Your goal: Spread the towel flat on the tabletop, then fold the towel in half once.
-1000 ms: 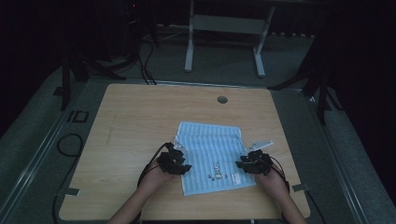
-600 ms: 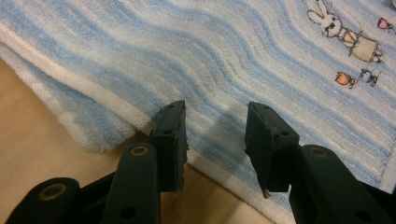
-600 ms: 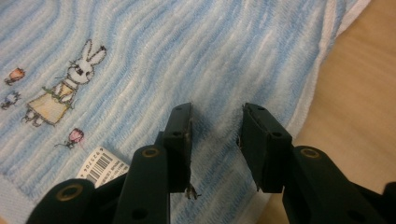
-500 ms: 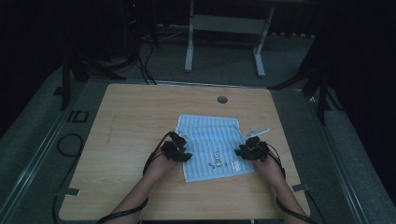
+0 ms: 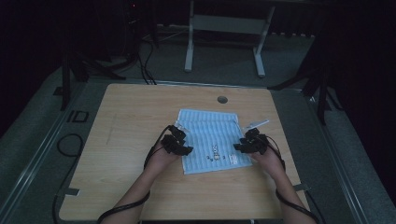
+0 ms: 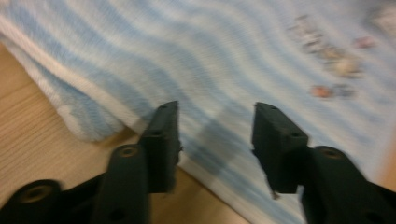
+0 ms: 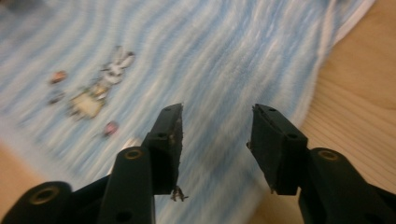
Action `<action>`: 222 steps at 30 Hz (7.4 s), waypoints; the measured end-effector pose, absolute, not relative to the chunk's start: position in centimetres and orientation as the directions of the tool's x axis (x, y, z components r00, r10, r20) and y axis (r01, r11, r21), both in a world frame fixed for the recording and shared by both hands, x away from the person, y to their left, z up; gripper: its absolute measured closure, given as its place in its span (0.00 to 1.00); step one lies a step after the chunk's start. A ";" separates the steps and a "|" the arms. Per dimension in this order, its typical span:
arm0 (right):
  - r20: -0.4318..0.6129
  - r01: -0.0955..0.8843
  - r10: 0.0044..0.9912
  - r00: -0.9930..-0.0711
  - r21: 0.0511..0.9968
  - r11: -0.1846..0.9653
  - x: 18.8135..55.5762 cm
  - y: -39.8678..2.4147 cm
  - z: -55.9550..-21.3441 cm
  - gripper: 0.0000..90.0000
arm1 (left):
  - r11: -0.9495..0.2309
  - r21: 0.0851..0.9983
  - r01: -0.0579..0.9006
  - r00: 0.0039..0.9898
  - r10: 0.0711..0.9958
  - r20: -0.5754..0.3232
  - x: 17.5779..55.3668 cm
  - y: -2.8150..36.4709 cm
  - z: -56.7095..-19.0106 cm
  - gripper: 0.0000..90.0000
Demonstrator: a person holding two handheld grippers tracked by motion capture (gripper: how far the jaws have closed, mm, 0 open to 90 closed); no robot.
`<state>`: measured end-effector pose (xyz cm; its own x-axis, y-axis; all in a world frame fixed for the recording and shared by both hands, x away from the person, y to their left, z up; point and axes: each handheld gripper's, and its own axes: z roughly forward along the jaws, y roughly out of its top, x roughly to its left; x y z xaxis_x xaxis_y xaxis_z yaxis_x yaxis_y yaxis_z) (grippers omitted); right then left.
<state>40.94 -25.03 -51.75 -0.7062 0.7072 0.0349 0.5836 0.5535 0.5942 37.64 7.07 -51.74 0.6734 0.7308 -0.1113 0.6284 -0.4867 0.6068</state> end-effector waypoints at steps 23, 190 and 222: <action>-0.038 0.515 0.643 -0.765 0.563 0.646 34.9 -27.8 -53.6 0.73 | -0.657 0.547 0.518 0.801 0.597 -0.041 32.1 4.3 -53.7 0.49; 0.067 0.678 0.866 -0.495 0.653 0.337 44.4 -30.8 -51.3 0.59 | -0.363 0.601 0.712 0.537 0.833 -0.132 44.4 6.7 -53.0 0.55; 0.007 0.700 0.869 -0.494 0.596 0.393 47.0 -27.4 -53.0 0.97 | -0.346 0.597 0.724 0.538 0.824 -0.175 46.6 5.2 -53.7 0.98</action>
